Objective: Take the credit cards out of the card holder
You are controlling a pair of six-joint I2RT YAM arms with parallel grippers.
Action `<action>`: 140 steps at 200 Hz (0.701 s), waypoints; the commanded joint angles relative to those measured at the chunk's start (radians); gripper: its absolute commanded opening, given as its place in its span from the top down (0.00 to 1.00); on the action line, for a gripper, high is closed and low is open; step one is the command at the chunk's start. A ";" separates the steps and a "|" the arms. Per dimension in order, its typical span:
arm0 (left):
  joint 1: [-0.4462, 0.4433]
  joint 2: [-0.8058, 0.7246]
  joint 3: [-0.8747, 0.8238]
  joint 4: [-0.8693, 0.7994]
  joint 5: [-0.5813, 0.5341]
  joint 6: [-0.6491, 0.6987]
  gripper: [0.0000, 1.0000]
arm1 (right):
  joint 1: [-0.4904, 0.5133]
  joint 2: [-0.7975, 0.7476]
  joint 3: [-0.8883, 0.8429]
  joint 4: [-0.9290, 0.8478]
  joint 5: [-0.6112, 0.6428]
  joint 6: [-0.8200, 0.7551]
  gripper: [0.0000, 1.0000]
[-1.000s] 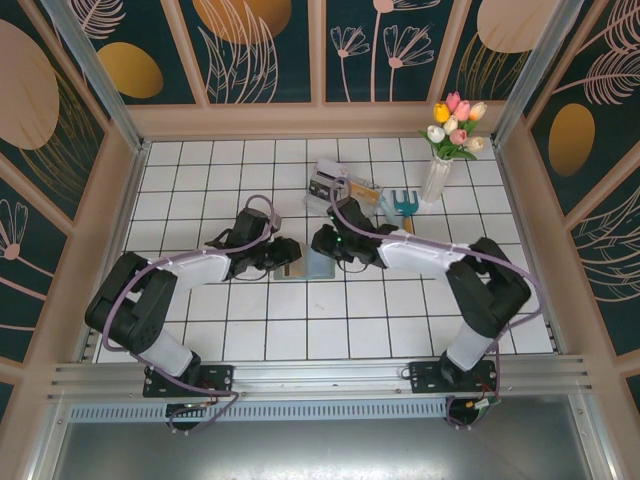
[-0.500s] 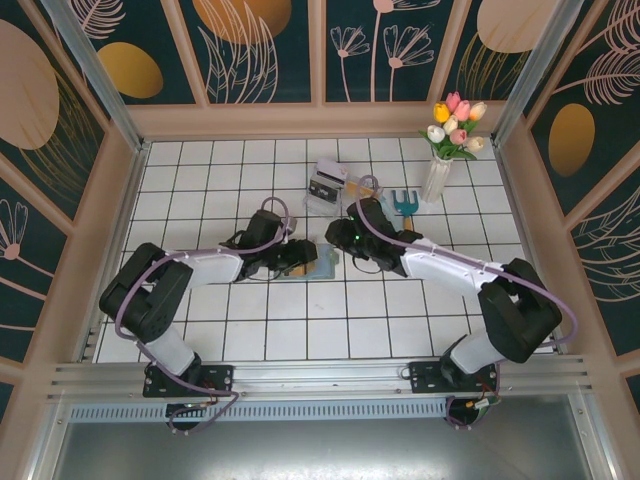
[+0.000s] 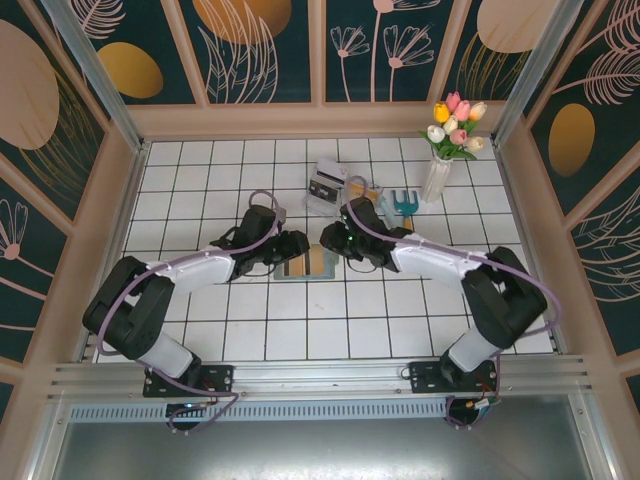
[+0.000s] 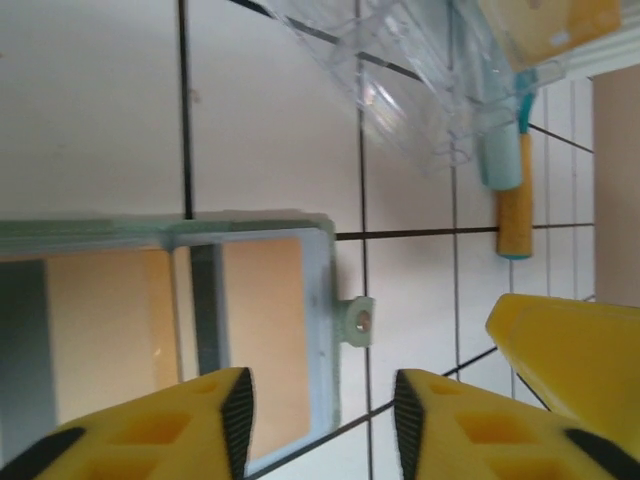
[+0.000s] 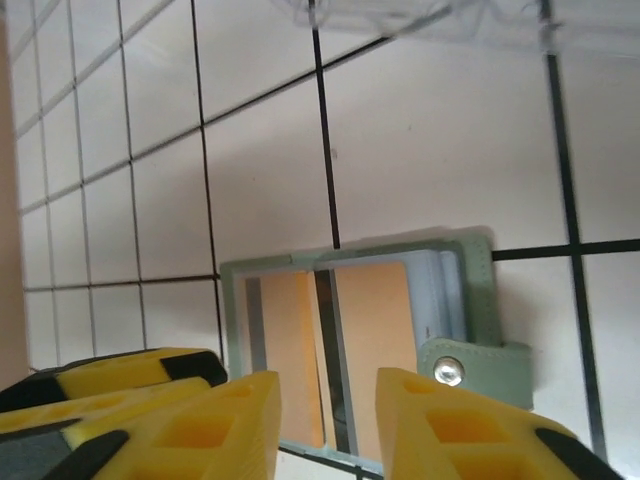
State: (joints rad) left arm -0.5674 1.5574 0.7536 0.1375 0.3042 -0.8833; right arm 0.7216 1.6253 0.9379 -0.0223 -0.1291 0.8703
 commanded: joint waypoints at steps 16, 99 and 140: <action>0.009 0.013 -0.012 -0.025 0.019 -0.012 0.67 | 0.008 0.088 0.042 0.027 -0.082 0.004 0.72; 0.009 0.108 0.006 0.050 0.144 -0.062 0.71 | -0.018 0.182 0.059 -0.007 -0.130 0.017 0.76; 0.009 0.135 0.027 -0.003 0.107 -0.038 0.71 | -0.017 0.221 0.082 -0.059 -0.106 0.004 0.76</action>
State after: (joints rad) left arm -0.5629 1.6711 0.7483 0.1669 0.4149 -0.9371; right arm 0.7094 1.8179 0.9829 -0.0181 -0.2417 0.8806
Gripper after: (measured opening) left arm 0.296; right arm 0.242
